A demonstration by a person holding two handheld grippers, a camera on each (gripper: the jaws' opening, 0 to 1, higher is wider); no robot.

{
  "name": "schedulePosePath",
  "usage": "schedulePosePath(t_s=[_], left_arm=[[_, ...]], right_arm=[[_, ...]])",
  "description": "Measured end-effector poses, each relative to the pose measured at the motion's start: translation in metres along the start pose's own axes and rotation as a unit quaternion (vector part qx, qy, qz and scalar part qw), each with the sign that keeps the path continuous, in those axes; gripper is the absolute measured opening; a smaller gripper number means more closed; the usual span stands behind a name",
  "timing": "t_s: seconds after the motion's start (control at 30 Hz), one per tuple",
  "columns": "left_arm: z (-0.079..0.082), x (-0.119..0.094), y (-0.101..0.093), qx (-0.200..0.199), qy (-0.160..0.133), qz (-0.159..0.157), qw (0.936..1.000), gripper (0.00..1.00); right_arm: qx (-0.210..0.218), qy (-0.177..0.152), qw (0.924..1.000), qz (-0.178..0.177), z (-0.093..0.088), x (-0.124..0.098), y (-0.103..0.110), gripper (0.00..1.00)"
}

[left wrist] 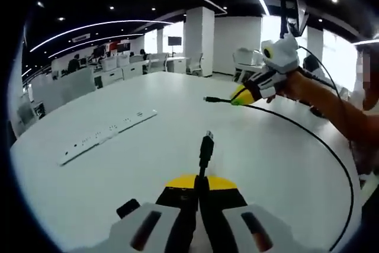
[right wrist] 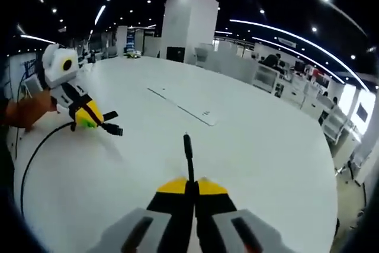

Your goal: Find the charging cable on the desk, coil it up and secure with Velcro.

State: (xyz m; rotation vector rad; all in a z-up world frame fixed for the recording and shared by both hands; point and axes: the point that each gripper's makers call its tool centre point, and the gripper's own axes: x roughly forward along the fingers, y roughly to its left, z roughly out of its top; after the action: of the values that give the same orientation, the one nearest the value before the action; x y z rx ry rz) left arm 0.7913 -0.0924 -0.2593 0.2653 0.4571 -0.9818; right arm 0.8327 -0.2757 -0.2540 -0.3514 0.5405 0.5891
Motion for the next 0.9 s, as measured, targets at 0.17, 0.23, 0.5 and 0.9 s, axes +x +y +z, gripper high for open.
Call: schedulePosePath(t_s=[0.17, 0.23, 0.5, 0.9], left_arm=[[-0.009, -0.011, 0.010, 0.002, 0.001, 0.000, 1.0000, 0.04], [-0.012, -0.013, 0.014, 0.000, 0.005, 0.002, 1.0000, 0.04], [-0.019, -0.030, 0.038, 0.015, 0.027, 0.014, 0.9994, 0.04], [-0.049, -0.049, 0.061, 0.030, 0.091, 0.012, 0.9954, 0.04]], right_arm=[[-0.011, 0.004, 0.9997, 0.021, 0.004, 0.014, 0.017, 0.05], [-0.011, 0.002, 0.9995, 0.029, 0.006, 0.017, 0.023, 0.05], [-0.028, 0.007, 0.9978, 0.059, 0.018, 0.035, 0.048, 0.05], [-0.053, 0.016, 0.9931, 0.103, 0.033, 0.060, 0.089, 0.05]])
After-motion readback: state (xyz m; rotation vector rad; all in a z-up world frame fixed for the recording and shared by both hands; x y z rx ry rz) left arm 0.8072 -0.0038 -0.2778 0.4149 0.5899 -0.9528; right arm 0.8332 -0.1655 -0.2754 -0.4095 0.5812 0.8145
